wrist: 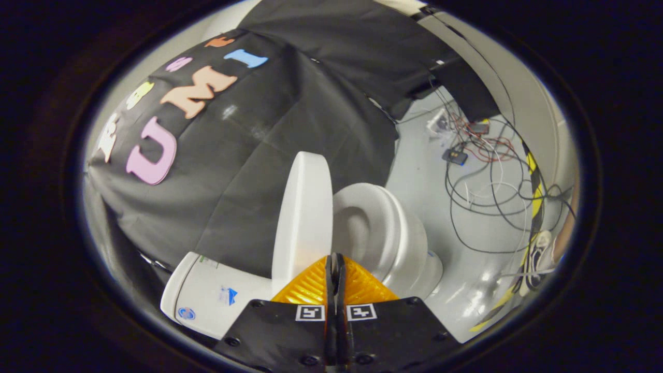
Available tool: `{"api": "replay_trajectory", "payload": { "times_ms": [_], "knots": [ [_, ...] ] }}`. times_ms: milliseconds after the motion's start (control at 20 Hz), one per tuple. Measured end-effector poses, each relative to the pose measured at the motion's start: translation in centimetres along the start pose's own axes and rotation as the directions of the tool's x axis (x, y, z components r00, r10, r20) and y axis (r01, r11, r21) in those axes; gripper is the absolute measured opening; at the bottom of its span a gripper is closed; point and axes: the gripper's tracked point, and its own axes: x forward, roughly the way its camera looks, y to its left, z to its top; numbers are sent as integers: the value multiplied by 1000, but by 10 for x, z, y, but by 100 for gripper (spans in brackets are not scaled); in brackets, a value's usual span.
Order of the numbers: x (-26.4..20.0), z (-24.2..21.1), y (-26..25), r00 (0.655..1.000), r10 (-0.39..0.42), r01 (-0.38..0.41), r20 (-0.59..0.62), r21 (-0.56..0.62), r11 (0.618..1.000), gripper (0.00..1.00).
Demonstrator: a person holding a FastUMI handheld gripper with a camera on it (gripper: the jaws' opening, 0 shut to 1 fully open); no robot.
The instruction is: Open the toilet lid.
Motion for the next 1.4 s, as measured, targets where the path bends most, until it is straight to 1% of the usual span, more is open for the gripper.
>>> {"api": "replay_trajectory", "payload": {
  "times_ms": [150,250,500,700,850,950,1250,1400],
  "knots": [
    [-10,8,32,998,62,-60,16,-89,994,1],
    [-19,8,55,995,101,-98,11,-167,981,1],
    [-32,7,94,985,170,-166,-21,-358,919,4],
    [-39,4,116,975,220,-215,-41,-437,873,5],
    [-46,1,136,962,265,-260,-62,-499,827,5],
    [-50,-3,151,952,296,-292,-81,-542,788,5],
    [-61,-28,199,907,394,-393,-151,-641,659,6],
    [-68,-41,213,884,429,-431,-186,-681,592,6]
  ]
}}
